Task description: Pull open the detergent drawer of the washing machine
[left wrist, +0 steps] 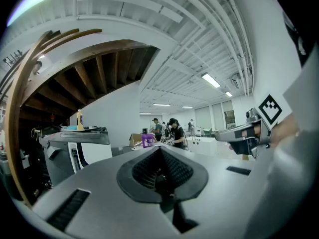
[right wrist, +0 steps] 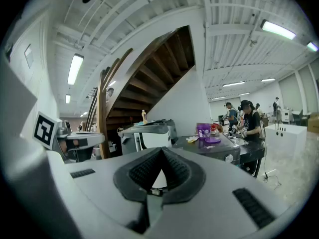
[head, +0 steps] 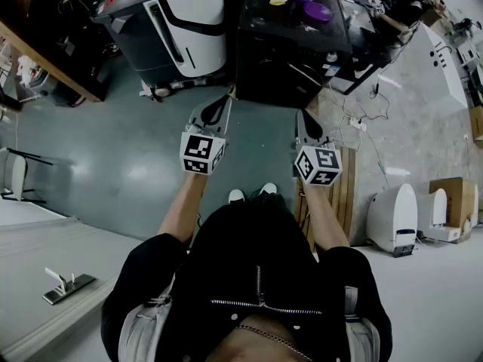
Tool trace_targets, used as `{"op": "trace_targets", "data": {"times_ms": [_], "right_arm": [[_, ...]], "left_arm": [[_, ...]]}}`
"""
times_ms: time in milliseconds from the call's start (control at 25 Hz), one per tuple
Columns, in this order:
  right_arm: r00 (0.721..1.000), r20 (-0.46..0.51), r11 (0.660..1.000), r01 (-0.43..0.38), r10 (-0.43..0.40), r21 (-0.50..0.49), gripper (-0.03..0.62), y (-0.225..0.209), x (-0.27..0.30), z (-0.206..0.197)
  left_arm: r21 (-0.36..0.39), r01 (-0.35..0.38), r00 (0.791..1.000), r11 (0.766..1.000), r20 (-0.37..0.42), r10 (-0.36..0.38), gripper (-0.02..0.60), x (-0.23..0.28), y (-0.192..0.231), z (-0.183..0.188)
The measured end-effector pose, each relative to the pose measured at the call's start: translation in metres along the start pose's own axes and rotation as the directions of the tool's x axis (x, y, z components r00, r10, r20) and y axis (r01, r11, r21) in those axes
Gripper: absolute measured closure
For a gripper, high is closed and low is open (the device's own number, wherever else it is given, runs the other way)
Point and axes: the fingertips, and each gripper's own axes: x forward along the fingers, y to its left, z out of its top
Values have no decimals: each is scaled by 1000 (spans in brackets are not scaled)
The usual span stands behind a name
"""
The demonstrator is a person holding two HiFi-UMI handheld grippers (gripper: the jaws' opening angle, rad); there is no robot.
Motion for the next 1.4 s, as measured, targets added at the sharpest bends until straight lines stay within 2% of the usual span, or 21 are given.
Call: {"op": "trace_targets", "data": {"times_ms": [240, 440, 760, 1040, 1400], "right_arm": [[998, -46, 999, -31, 32, 4, 589, 10, 9, -14], [997, -46, 998, -59, 60, 20, 589, 19, 13, -15], [996, -81, 999, -39, 42, 32, 589, 16, 27, -26], [995, -84, 999, -44, 47, 32, 589, 2, 70, -17], [993, -100, 996, -62, 69, 69, 589, -33, 158, -12]], "left_arm": [[-14, 3, 999, 1000, -39, -4, 563, -4, 7, -17], [-33, 13, 998, 999, -59, -14, 565, -2, 11, -28], [-51, 39, 997, 998, -67, -42, 565, 11, 13, -37], [-49, 46, 996, 998, -80, -50, 563, 50, 34, -39], [-39, 45, 991, 998, -125, -50, 563, 129, 76, -46]]}}
